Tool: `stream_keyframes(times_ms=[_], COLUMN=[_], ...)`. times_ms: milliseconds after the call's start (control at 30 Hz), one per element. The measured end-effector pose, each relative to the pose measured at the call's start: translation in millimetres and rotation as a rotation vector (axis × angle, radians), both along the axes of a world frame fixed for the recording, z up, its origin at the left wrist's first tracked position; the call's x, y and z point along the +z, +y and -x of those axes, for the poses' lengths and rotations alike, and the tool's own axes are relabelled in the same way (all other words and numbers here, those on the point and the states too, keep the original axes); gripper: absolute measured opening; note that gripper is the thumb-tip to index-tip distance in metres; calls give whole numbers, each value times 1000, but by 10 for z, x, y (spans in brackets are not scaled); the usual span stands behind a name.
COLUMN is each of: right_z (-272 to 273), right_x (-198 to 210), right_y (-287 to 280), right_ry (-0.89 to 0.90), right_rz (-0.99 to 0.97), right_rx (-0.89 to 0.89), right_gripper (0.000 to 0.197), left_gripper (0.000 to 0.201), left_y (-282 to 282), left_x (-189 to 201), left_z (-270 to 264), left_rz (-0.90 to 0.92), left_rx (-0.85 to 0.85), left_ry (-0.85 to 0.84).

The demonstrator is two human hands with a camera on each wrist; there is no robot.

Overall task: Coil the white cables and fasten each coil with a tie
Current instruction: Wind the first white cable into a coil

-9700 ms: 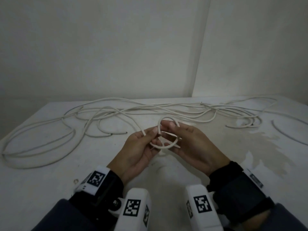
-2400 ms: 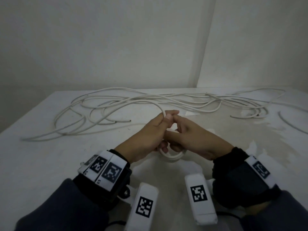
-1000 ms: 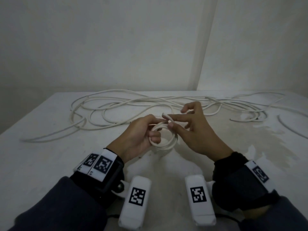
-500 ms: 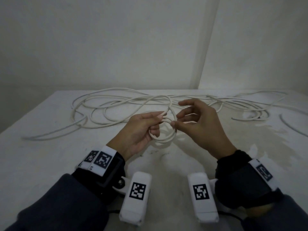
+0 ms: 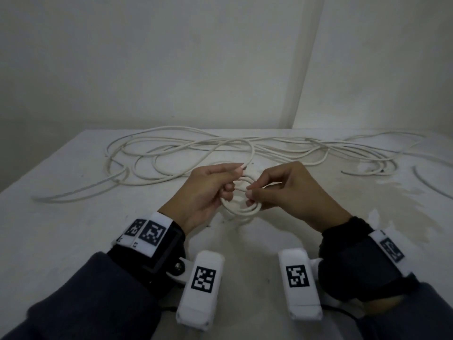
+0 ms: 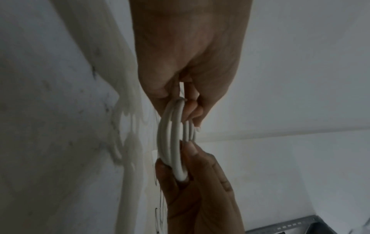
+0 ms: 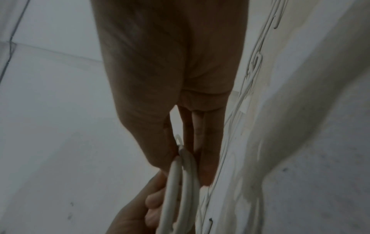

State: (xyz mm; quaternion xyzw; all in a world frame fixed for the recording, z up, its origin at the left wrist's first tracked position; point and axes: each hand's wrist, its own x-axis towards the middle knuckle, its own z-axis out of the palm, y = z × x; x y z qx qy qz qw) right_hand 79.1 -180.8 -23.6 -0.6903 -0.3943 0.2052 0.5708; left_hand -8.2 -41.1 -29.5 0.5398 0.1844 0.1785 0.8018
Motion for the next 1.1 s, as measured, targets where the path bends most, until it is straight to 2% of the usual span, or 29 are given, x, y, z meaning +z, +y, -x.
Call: stream_keyframes(times_ms=[100,167,233,300,400,500,567,667,800,1000,1033,1100], right_z=[-19,-35,-49,-58,-51,-20,-11,-20,-19,-3,-10,-31], right_x=[-6,-18,-19,-9,0,13,19,35,61,93,85,65], right_y=[11,19,18,9,5,11,5,-12,-37,-40,-35,-24], right_ry=[-104,-142,-148,-159,-61,79,101,83,73,-43,-52,-72], right_rz=[-1,-14,-53,-96,-139,-159,-107,-98,-136,-130,-114,-109], right_rx=[-56,-76,-97,-131,-161,-66,6,-43,-144,-148,-141,-145], right_gripper=[8,17,25,24,21,24,36,38,36,38,37,38], left_gripper=[13,18,22,24,26,22,19,18,23,21,21,21], left_y=[16,10,-6,-28,-46,-54,-47,-48,-88,-66,-72,-79], left_x=[36,55,62,61,55,55,50,40,48,40,36,33], left_z=[32,46,49,54,55,49,35,31,50,78,71,52], left_rz=[-164,-263,-304,-354,-414,-538,-604,-623,-511,-1,13,-77], left_rx=[-14,-37,-70,-94,-80,2,59,38,-86,-291,-284,-216], left_ry=[41,82,89,71,30,-21,-38,-26,-23,-10,-6,3])
